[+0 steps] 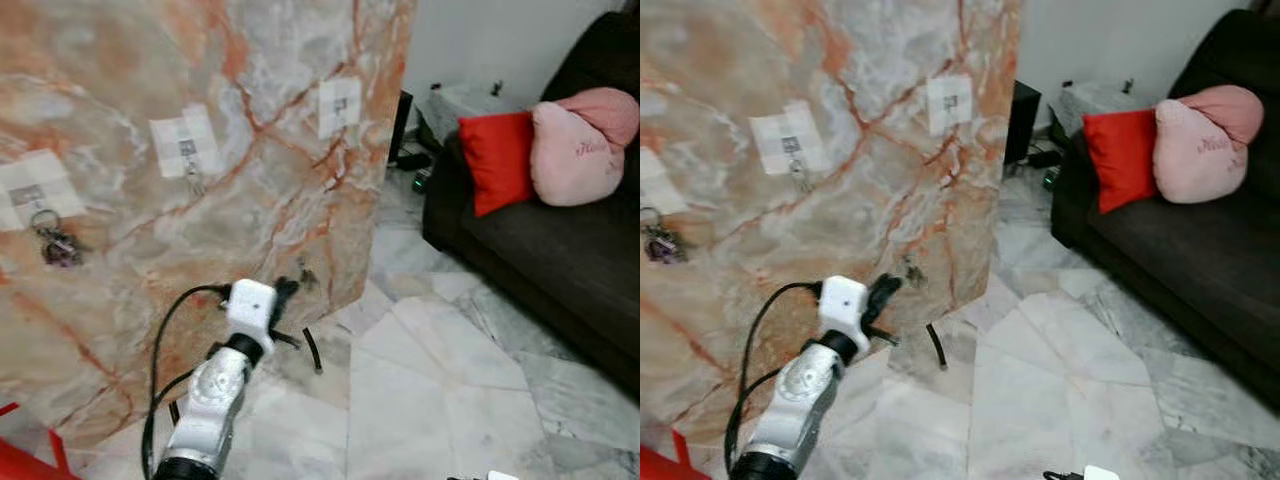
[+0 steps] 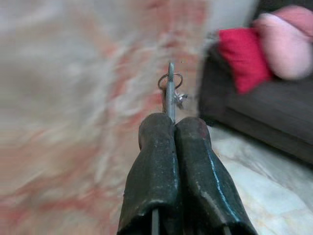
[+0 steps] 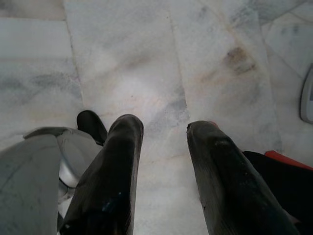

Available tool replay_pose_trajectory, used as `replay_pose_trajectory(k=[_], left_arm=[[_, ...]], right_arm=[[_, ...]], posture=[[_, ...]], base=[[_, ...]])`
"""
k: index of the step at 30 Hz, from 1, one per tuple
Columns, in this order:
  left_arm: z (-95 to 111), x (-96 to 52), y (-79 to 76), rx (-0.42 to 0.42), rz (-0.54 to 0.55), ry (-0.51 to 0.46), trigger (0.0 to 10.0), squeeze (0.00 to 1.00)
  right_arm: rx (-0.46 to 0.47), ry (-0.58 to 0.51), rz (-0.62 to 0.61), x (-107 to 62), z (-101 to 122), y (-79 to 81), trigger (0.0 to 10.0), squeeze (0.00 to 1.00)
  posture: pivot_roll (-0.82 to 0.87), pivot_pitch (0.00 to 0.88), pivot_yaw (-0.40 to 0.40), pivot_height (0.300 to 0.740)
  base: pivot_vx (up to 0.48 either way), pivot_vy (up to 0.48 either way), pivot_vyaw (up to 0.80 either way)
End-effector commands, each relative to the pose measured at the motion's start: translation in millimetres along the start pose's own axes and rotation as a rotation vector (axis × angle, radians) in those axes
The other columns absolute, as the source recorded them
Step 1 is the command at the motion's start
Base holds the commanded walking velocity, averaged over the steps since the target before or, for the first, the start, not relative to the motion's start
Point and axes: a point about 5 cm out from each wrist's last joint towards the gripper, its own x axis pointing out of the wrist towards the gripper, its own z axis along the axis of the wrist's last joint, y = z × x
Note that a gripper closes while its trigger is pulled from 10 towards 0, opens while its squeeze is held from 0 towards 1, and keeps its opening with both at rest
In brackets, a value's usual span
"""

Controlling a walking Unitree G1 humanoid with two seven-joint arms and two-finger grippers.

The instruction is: Hang keys on a hook

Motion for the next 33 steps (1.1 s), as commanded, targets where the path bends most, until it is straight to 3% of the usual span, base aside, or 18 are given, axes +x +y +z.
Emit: replay_pose_trajectory(k=[1,3,7,12,16,26,33], left_arm=[[-1,-1.6,17.6,-0.048,0.094,0.018,10.0,0.0],[-1,-4.4,35.2,-0.071,0.178,0.02,10.0,0.0],[4,-4.3,36.1,-0.056,0.155,-0.002,10.0,0.0],[9,-2.3,21.0,-0.051,0.064,-0.032,10.0,0.0],[11,-0.9,11.1,-0.038,0.003,-0.037,10.0,0.0],[21,3.4,-20.8,0.073,-0.18,-0.08,10.0,0.0],[23,3.3,-34.1,0.142,-0.254,-0.09,10.0,0.0]], right_arm=[[-0.002,0.003,-0.013,-0.2,-1,-3.3,10.0,0.0],[-0.004,0.003,-0.013,-0.2,-1,-3.8,10.0,0.0],[-0.01,0.004,-0.012,-0.2,-1,-4.2,10.0,0.0],[-0.005,-0.001,-0.013,-0.3,0,-4.6,10.0,0.0],[-0.006,-0.008,-0.013,-0.3,0,-4.7,10.0,0.0],[0.007,-0.015,-0.01,-0.3,1,-3.7,10.0,0.0],[0.013,-0.018,-0.01,-0.3,1,-3.3,10.0,0.0]], posture=[[-0.01,0.0,-0.066,0.74],[-0.01,0.0,-0.069,0.74],[0.0,0.0,-0.073,0.74],[-0.01,0.0,-0.074,0.74],[-0.01,0.0,-0.075,0.74],[-0.01,0.0,-0.07,0.74],[-0.01,0.0,-0.07,0.74]], base=[[0.0,0.0,-0.76],[0.0,0.0,-0.76],[0.0,0.0,-0.76],[0.0,0.0,-0.76],[0.0,0.0,0.0],[0.0,0.0,0.0],[0.0,0.0,0.0]])
